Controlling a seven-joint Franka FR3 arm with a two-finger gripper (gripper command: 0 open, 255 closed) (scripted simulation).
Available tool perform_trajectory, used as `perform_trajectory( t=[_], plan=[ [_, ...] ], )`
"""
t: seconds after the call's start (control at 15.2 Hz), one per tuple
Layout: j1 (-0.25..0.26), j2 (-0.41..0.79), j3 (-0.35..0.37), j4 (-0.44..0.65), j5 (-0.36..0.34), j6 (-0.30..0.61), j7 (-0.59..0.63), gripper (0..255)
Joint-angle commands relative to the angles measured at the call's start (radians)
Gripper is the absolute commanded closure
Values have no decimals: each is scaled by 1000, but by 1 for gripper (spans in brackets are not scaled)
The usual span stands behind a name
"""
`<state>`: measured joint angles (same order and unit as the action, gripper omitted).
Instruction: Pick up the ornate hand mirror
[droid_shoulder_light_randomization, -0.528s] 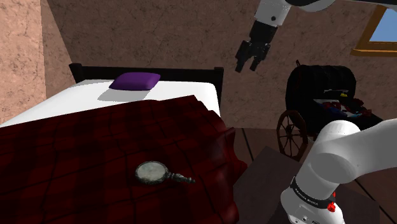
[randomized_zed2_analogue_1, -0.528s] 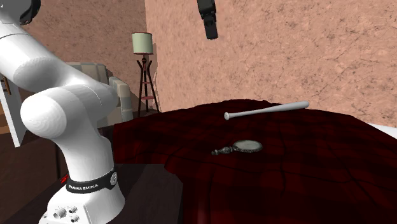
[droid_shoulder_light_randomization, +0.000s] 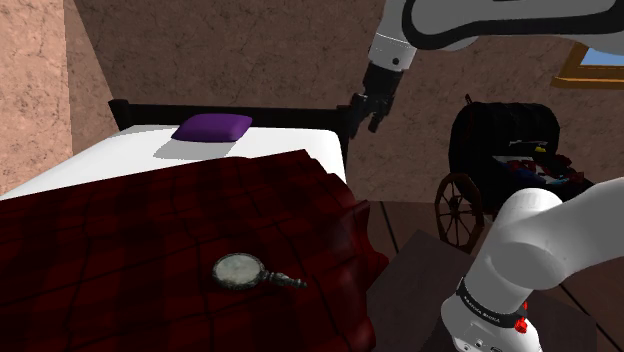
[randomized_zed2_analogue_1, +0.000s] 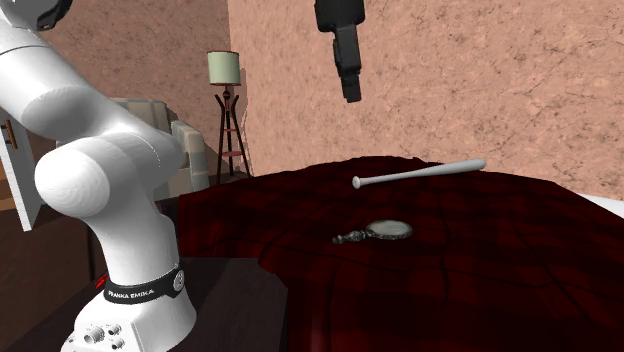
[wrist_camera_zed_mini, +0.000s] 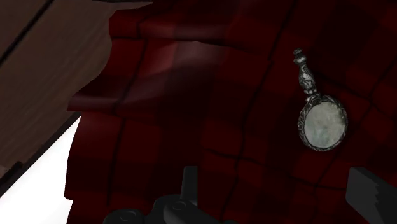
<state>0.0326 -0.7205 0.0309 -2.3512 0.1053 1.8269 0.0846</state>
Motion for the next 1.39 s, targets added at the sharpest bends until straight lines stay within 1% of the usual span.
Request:
perform_trajectory(
  t=[0.0, 0.4, 0.79, 1.06, 1.32],
  plan=[
    [17, 39, 25, -23, 8, 55, 1, 0],
    [61, 174, 92, -64, 21, 205, -4, 0],
    [98, 339, 160, -73, 17, 351, -1, 0],
    [118, 463, 204, -60, -2, 442, 10, 0],
    [135, 595, 246, -33, -42, 525, 32, 0]
  ],
)
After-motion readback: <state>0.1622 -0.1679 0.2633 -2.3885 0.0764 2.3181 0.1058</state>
